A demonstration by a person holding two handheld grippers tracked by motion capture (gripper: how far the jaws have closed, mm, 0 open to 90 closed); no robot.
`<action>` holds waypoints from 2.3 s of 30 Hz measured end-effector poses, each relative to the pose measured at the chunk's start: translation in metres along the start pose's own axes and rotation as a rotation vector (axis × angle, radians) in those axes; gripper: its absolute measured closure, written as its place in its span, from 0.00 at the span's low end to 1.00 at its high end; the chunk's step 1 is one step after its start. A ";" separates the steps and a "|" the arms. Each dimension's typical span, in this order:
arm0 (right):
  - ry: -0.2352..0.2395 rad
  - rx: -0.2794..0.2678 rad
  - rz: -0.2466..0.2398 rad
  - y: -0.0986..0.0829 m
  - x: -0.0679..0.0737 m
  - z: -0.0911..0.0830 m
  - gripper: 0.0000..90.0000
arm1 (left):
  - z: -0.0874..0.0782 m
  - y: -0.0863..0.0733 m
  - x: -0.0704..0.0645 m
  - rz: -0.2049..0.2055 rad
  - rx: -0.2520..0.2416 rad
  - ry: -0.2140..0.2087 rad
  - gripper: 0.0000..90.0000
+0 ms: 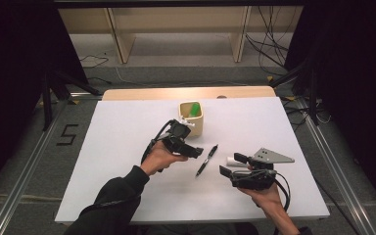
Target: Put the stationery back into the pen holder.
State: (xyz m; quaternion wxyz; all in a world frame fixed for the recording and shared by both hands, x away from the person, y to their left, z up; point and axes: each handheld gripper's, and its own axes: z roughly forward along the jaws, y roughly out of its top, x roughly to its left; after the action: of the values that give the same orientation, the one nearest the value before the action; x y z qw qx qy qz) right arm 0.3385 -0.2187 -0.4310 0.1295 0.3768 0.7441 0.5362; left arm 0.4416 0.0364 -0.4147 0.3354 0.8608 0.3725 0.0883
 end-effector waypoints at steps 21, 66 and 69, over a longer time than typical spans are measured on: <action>-0.005 0.004 -0.003 0.000 -0.001 0.000 0.27 | 0.029 -0.013 -0.023 0.061 0.108 -0.012 0.32; 0.011 0.005 0.001 -0.001 0.000 0.001 0.27 | 0.065 -0.014 -0.037 0.047 0.169 0.019 0.87; 0.008 0.003 0.007 -0.001 -0.001 0.000 0.27 | 0.065 -0.014 -0.036 0.035 0.167 0.011 0.87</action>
State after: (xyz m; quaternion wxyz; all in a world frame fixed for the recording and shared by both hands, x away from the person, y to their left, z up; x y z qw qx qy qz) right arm 0.3394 -0.2196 -0.4319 0.1243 0.3775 0.7441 0.5371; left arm 0.4342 -0.0150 -0.4697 0.2588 0.8916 0.3654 0.0676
